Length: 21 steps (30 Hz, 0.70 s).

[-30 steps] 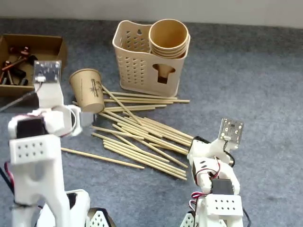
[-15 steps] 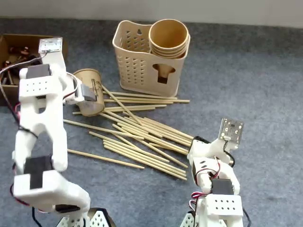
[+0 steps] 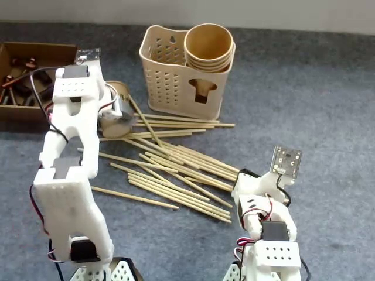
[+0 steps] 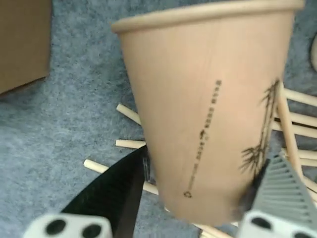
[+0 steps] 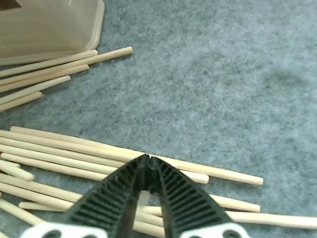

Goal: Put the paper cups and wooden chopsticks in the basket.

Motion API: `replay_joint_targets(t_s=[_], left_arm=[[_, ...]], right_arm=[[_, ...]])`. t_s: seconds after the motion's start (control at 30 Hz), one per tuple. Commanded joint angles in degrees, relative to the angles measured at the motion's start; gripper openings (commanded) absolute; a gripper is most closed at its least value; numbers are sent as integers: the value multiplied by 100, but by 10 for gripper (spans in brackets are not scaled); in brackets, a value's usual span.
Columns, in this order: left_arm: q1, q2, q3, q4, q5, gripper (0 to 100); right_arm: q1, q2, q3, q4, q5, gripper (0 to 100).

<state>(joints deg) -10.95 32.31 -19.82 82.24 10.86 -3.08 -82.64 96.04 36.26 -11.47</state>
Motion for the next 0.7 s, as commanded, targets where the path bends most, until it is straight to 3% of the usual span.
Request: replay_joint_targets(t_s=[0.0, 0.27, 0.67], left_arm=[[136, 198, -171, 35, 9, 329], [233, -189, -119, 325, -448, 290], [268, -1086, -110, 985, -484, 287]], right_arm=[[40, -13, 637, -127, -26, 5], [40, -13, 637, -127, -26, 5], [40, -13, 637, -127, -26, 5]])
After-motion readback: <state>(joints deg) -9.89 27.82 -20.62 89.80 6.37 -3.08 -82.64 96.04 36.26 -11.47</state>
